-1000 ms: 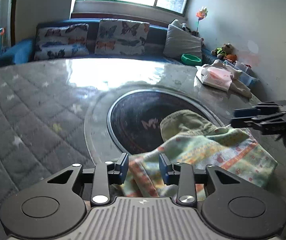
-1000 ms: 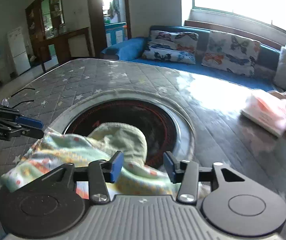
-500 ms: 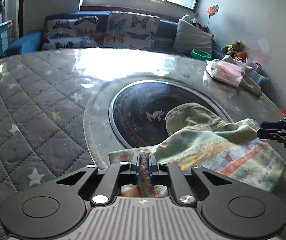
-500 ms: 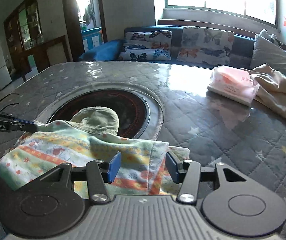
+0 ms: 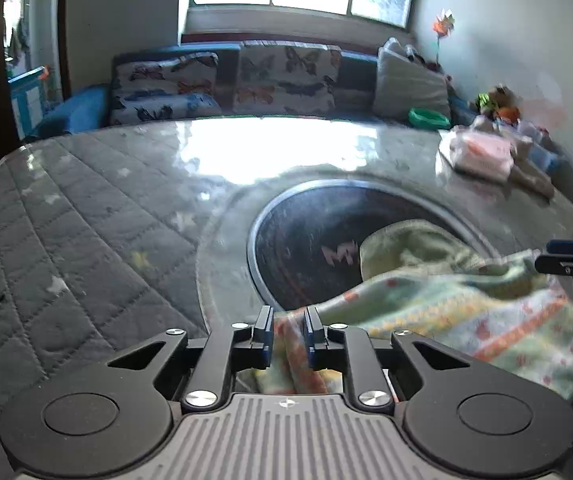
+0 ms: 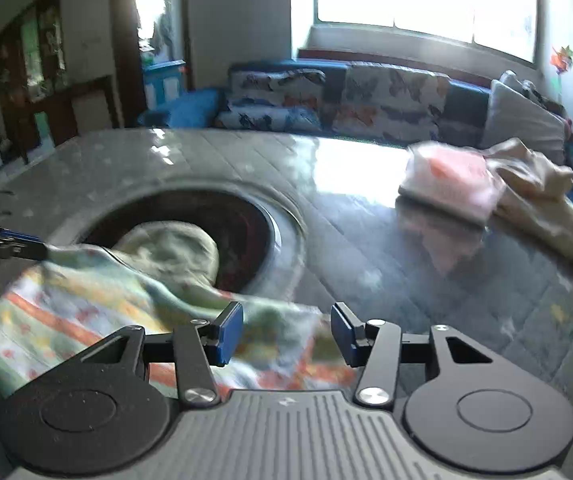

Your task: Fold clothes

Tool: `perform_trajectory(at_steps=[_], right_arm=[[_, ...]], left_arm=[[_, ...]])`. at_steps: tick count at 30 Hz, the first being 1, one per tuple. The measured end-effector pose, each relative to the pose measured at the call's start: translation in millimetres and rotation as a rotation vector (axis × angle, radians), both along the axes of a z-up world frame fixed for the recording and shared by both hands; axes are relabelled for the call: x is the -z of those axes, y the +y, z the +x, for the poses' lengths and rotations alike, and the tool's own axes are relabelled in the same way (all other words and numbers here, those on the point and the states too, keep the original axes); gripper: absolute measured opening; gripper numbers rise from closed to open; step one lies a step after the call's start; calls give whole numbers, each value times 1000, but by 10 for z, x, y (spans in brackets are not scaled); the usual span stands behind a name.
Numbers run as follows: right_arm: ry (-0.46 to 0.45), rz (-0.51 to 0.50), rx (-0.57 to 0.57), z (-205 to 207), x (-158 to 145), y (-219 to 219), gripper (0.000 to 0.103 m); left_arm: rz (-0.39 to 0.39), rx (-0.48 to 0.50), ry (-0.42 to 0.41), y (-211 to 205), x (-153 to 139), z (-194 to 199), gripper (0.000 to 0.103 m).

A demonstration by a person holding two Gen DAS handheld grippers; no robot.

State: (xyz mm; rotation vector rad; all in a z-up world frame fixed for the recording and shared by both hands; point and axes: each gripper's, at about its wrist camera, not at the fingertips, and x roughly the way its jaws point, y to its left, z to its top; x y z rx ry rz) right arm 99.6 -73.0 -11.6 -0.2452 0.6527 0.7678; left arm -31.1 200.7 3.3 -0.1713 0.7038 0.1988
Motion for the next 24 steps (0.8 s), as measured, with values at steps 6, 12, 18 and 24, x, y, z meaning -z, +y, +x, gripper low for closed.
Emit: perform_trajectory(at_steps=[6,12,18,24], right_arm=[[24,-30,-103,-34,81,314,46],[43,-54,-65,107,226,446,35],[42,-17,-72,94,128,453,36],[44,-27,-136,-15,159,582,35]], left_arm=[[-69,149,-84,-355,-202,-78,18],[-84,308,-34,-748,-17,-36,18],[-97,315,18,-812,114,-27,18],[-117,246,16,-642,88,164,19]])
